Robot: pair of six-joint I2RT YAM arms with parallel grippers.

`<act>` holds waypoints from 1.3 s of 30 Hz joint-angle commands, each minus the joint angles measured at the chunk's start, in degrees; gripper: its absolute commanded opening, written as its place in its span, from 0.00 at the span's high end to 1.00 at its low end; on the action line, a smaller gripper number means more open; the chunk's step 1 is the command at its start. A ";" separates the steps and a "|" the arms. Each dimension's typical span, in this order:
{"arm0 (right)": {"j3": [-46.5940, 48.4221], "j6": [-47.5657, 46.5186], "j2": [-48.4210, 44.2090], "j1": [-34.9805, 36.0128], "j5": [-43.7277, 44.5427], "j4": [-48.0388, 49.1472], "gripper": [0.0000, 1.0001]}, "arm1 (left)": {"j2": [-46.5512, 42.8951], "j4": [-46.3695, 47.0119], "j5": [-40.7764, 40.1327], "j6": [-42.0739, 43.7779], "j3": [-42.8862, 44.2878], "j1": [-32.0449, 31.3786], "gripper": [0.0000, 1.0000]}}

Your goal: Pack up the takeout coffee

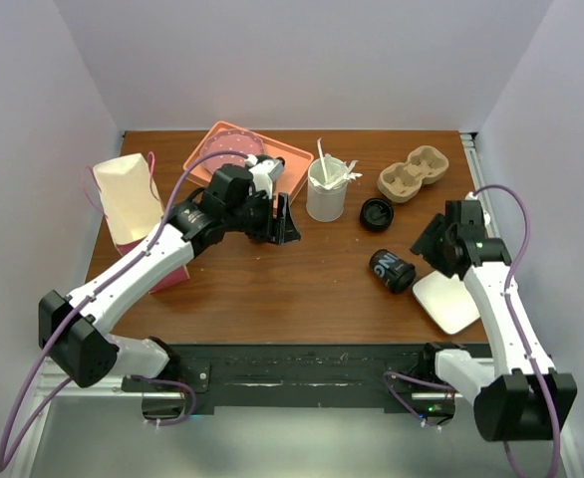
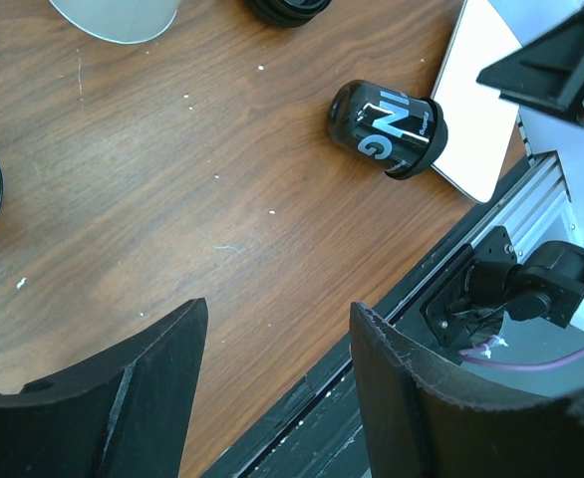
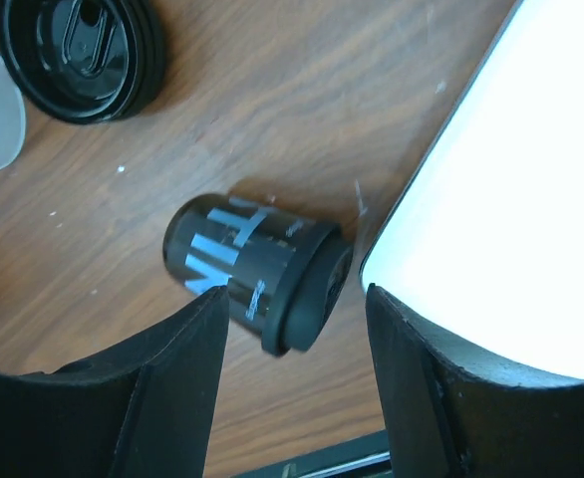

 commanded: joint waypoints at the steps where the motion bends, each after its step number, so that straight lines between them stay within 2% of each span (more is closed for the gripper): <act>1: -4.38 9.54 -5.50 0.15 -3.90 -1.01 0.39 | -2.20 2.59 0.34 1.27 -0.82 0.26 0.36; 12: -12.12 14.92 -3.93 1.55 -7.24 5.14 0.41 | -3.43 2.51 -0.01 1.36 -1.61 0.26 0.36; 22: -16.95 22.04 -3.32 8.32 -5.31 10.07 0.43 | -3.95 1.98 -0.45 1.36 -1.70 0.26 0.36; 32: -14.59 18.62 -2.79 8.41 -2.06 8.93 0.64 | -3.87 1.81 -0.54 1.62 -1.09 0.26 0.36; 39: -11.34 11.95 -1.74 8.41 0.14 7.09 0.69 | -3.87 1.81 -0.80 1.71 -1.09 0.17 0.36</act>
